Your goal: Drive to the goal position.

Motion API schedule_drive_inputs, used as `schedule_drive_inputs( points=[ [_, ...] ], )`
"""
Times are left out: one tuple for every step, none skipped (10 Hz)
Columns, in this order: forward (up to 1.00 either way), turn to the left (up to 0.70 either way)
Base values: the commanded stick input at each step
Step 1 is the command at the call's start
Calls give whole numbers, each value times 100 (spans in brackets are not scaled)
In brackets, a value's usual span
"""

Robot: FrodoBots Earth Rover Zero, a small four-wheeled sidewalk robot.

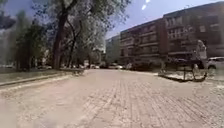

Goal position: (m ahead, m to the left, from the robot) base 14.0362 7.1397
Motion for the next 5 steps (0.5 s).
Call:
schedule_drive_inputs(
  points=[
    [70,0],
    [70,0],
    [70,0],
    [70,0],
    [70,0]
  ],
)
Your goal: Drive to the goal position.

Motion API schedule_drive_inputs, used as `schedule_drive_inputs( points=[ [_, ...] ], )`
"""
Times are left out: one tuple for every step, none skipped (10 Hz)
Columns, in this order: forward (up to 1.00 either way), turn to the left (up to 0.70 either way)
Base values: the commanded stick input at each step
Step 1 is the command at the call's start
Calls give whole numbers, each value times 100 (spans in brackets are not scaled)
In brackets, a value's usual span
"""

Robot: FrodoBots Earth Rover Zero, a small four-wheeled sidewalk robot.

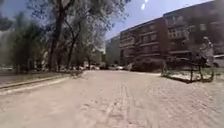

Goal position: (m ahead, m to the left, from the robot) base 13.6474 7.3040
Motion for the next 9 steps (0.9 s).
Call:
schedule_drive_inputs(
  points=[
    [70,0],
    [70,0],
    [70,0],
    [70,0],
    [70,0],
    [70,0],
    [70,0],
    [70,0],
    [70,0]
  ],
)
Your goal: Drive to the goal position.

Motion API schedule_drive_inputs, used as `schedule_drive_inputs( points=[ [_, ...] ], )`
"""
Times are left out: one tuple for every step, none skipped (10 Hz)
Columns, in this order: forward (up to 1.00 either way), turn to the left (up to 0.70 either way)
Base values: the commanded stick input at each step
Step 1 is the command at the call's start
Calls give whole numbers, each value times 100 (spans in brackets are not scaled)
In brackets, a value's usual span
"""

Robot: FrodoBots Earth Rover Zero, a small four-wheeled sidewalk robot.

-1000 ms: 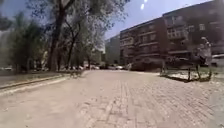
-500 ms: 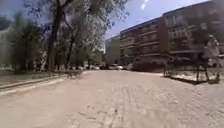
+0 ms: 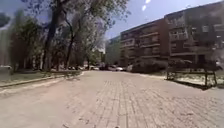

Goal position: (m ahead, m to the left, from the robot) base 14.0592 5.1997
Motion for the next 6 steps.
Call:
schedule_drive_inputs(
  points=[
    [70,0],
    [70,0],
    [83,0],
    [85,0],
    [85,0],
    [85,0]
  ],
)
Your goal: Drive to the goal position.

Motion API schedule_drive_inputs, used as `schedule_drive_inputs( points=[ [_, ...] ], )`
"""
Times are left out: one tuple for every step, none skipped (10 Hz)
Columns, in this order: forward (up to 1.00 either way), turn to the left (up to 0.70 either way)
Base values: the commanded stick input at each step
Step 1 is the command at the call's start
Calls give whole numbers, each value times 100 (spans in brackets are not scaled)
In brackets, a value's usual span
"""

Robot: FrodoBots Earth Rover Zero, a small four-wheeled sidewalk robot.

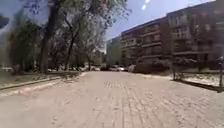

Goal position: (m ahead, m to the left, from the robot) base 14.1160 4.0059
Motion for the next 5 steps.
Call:
schedule_drive_inputs(
  points=[
    [85,0],
    [85,0],
    [85,0],
    [85,0],
    [85,0]
  ],
)
